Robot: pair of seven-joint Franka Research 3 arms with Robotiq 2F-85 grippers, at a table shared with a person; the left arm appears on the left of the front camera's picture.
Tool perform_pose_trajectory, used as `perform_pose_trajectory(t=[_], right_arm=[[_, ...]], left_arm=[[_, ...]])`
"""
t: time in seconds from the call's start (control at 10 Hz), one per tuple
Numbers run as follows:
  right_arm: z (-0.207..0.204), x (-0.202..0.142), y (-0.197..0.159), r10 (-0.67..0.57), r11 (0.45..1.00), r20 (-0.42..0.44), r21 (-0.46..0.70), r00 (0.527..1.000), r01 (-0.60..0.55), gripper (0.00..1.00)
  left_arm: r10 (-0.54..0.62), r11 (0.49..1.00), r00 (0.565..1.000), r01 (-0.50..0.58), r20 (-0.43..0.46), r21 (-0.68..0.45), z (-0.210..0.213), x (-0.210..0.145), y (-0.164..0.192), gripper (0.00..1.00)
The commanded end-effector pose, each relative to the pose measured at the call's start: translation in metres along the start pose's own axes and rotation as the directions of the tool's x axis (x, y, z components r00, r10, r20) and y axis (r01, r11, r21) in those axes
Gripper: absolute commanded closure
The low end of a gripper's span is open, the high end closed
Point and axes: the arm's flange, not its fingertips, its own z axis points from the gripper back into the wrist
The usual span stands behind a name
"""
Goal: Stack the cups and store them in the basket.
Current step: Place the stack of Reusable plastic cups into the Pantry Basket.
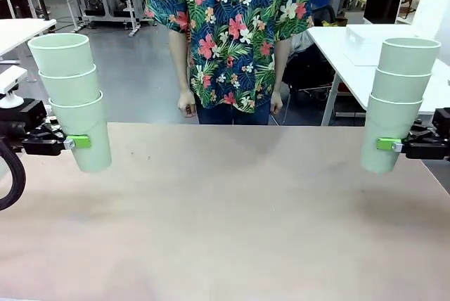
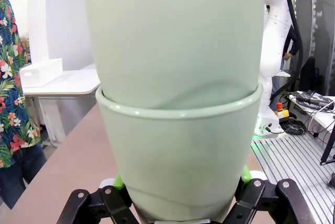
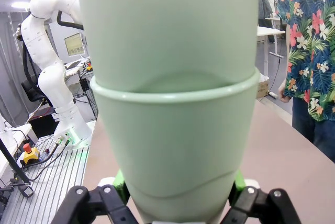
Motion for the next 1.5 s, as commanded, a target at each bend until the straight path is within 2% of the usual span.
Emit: perform_pose_trajectory(t=[0.0,1.4], right_arm=[[-0.0003,0.0033,0.0004,0.006,1.0,0.005,0.001,1.0,-0.006,0.15],[-0.0003,0.0033,0.0004,0.006,1.0,0.005,0.001,1.0,-0.006,0.15]], left_arm=[[-0.007,1.0,1.0,0.007,0.007,0.002,0.0005,0.0039,-0.0006,0.14],[-0.007,1.0,1.0,0.007,0.007,0.002,0.0005,0.0039,-0.0006,0.14]])
